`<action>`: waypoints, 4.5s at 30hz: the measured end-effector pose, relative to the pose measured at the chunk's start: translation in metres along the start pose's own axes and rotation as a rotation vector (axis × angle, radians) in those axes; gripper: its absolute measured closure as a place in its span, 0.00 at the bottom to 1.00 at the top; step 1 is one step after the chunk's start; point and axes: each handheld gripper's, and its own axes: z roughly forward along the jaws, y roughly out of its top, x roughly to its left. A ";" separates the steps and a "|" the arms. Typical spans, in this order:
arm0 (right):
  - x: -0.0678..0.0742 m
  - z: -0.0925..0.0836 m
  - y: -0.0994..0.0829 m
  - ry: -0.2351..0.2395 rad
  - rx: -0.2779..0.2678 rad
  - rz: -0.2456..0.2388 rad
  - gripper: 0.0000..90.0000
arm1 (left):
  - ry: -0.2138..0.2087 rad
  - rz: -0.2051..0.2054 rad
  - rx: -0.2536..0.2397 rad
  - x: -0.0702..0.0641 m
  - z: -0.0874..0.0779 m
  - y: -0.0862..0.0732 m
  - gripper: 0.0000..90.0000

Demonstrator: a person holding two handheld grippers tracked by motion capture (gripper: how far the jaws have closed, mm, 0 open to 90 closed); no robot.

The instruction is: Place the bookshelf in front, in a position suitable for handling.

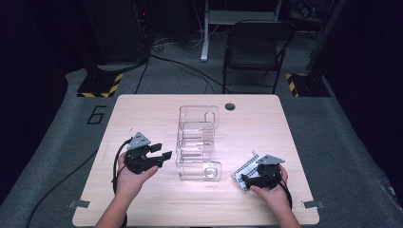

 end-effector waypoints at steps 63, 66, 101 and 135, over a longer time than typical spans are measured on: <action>0.009 -0.030 0.007 0.238 -0.075 -0.085 0.76 | -0.004 -0.009 -0.017 0.002 0.001 0.005 0.50; 0.008 -0.039 0.016 0.269 -0.108 -0.110 0.76 | -0.003 -0.005 -0.018 0.004 -0.001 0.006 0.50; 0.065 -0.075 0.114 0.497 -0.249 -0.296 0.75 | -0.040 -0.012 0.000 0.006 0.007 0.020 0.52; 0.086 -0.035 0.112 0.520 -0.177 -0.395 0.53 | -0.106 -0.034 0.054 0.000 0.043 0.014 0.62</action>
